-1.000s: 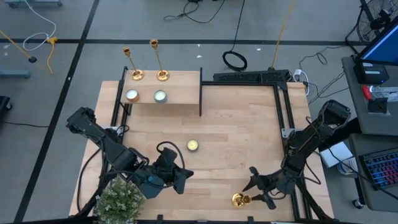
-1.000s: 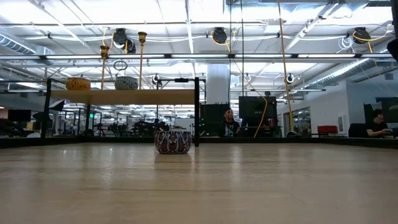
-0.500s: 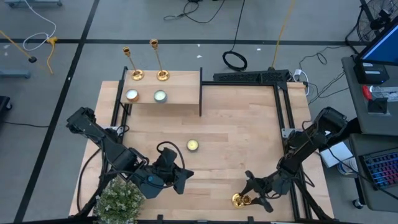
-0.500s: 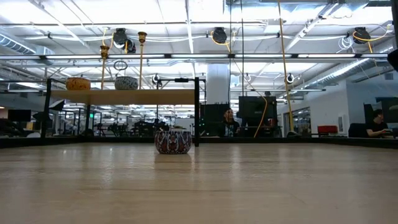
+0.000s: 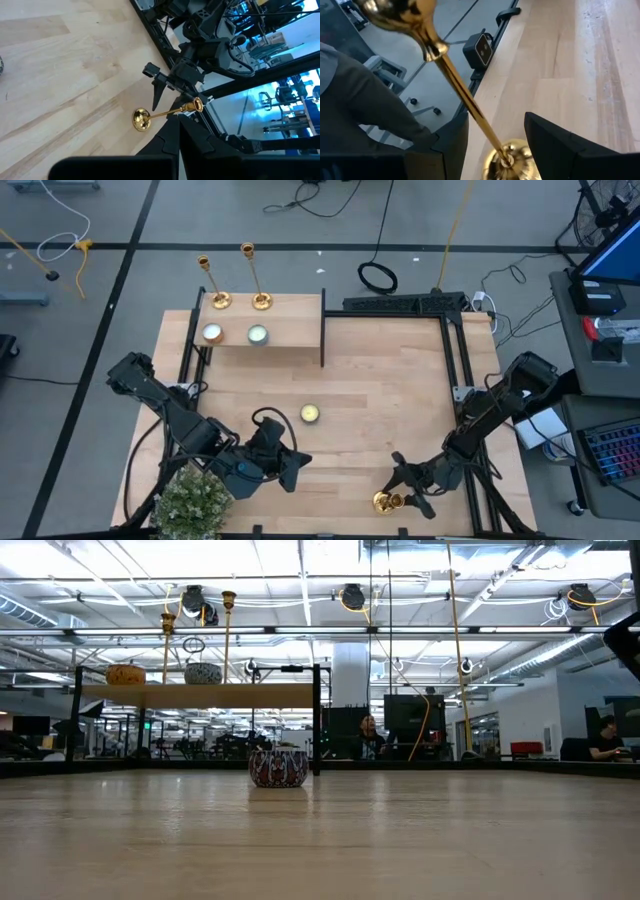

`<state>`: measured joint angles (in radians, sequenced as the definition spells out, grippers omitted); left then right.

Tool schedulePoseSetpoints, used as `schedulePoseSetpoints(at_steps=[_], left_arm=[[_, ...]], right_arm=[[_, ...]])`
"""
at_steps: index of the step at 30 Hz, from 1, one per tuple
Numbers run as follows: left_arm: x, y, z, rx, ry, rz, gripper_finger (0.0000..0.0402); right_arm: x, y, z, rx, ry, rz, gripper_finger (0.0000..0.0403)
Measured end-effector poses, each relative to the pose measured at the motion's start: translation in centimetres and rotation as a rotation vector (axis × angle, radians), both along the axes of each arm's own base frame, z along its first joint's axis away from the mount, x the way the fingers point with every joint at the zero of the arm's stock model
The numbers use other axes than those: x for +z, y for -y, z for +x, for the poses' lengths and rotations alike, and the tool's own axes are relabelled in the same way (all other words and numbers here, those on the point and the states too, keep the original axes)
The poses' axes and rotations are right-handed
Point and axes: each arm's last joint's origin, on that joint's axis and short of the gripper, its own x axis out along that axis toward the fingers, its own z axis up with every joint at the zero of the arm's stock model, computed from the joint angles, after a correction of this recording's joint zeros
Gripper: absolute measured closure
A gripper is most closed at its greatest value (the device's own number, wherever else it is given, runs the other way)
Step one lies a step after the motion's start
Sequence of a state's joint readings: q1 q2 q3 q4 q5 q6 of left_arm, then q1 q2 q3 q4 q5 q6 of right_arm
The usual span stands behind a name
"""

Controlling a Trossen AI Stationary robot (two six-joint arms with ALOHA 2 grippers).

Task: Pick & Place candle stick holders
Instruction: Put the gold candle holder on the shelf

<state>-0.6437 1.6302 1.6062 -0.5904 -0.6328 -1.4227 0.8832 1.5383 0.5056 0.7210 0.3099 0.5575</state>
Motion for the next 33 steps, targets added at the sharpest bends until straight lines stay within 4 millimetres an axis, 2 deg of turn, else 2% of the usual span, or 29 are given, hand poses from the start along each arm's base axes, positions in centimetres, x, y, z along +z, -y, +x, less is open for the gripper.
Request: schedulePoseSetpoints(at_steps=[4, 8, 27, 33], left_arm=[[0.03, 0.00, 0.02, 0.004, 0.005, 0.001, 0.0385], [0.02, 0.00, 0.03, 0.003, 0.004, 0.004, 0.0392], [0.02, 0.00, 0.03, 0.002, 0.004, 0.008, 0.0390], [0.01, 0.00, 0.03, 0.000, 0.004, 0.010, 0.0383]], right_arm=[[-0.01, 0.17, 0.21, 0.011, -0.007, 0.005, 0.0211], [-0.01, 0.14, 0.20, 0.025, -0.013, 0.012, 0.0223], [0.17, -0.01, 0.20, 0.064, -0.003, 0.023, 0.0391], [0.18, 0.19, 0.43, 0.049, -0.009, 0.034, 0.0383]])
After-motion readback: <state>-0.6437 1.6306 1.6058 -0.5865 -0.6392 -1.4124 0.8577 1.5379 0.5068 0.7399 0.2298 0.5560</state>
